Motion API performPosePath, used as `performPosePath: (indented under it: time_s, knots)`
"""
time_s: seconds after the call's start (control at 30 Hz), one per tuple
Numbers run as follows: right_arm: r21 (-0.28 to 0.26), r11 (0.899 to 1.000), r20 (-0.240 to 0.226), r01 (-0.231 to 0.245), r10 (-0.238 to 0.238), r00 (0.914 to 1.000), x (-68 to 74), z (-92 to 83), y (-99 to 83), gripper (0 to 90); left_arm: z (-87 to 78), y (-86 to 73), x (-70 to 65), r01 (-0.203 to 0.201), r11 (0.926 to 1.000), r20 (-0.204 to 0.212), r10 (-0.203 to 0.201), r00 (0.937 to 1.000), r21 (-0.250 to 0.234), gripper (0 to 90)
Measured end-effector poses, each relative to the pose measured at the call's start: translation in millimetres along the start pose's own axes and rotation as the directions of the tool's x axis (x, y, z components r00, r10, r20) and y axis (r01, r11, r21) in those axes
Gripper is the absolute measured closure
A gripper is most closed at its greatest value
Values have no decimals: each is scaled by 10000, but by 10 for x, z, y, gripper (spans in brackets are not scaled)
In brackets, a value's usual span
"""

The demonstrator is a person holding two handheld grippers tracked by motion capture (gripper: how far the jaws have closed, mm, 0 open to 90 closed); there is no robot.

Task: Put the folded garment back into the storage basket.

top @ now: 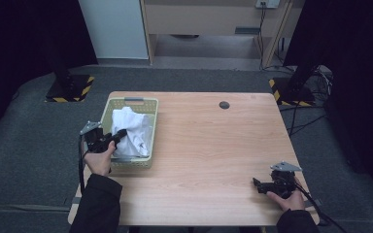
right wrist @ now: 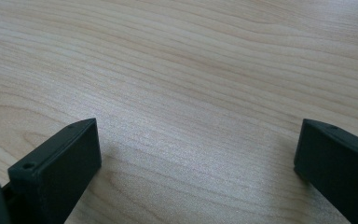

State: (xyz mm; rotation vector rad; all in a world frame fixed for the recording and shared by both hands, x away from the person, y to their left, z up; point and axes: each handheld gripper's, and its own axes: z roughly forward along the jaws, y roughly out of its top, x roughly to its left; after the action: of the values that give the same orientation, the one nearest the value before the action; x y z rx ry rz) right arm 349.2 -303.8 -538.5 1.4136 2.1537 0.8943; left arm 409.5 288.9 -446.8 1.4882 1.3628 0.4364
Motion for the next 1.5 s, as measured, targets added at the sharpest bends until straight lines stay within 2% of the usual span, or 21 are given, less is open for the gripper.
performPosePath:
  time_s: [0.2, 0.3, 0.5, 0.6, 0.73, 0.87, 1.0, 1.13, 1.33, 1.4, 1.5]
  knots:
    - [2, 10000, 0, 2, -2, 10000, 0, 0, 0, 6, 52, -27, 11, 65, 9993, 2, -65, 10000, 360, 691]
    - [1, 10000, 0, -3, 3, 10000, 1, 0, 0, 6, 78, -38, 6, -63, 9984, -115, 70, 9999, 564, 672]
    - [1, 10000, 1, -1, 1, 10000, 1, 0, 0, 6, 139, -60, -3, -249, 9960, -49, 255, 9997, 861, 576]
    - [1, 10000, 1, 1, -1, 10000, 0, 0, 0, 6, 168, -69, -4, -466, 9947, -58, 473, 9989, 912, 517]
    - [0, 10000, 1, 2, -2, 10000, 0, 0, 0, 6, 190, -77, -5, -825, 9913, -381, 867, 9955, 1022, 433]
    - [1, 10000, 0, 0, 0, 10000, 1, 0, 0, 6, 199, -77, -9, -1261, 9874, -588, 1320, 9895, 953, 385]
    - [1, 10000, 1, -2, 2, 10000, 1, 0, 0, 6, 199, -62, -26, -1816, 9802, -838, 1881, 9786, 790, 322]
    - [2, 10000, 0, 0, 0, 10000, 1, 0, 0, 6, 168, -32, -37, -2132, 9750, -1091, 2191, 9696, 631, 279]
    - [2, 10000, 1, -1, 1, 10000, 1, 0, 0, 6, 104, 10, -42, -2172, 9758, -1567, 2183, 9632, 244, 219]
    - [-10, 10000, 1, 15, -15, 10000, 0, 1, 0, 6, 92, 21, -54, -2082, 9780, -1468, 2079, 9671, 133, 216]
    - [-10, 10000, 0, 15, -15, 10000, -1, 1, 0, 6, 98, 28, -97, -2074, 9782, -1391, 2074, 9683, 149, 196]
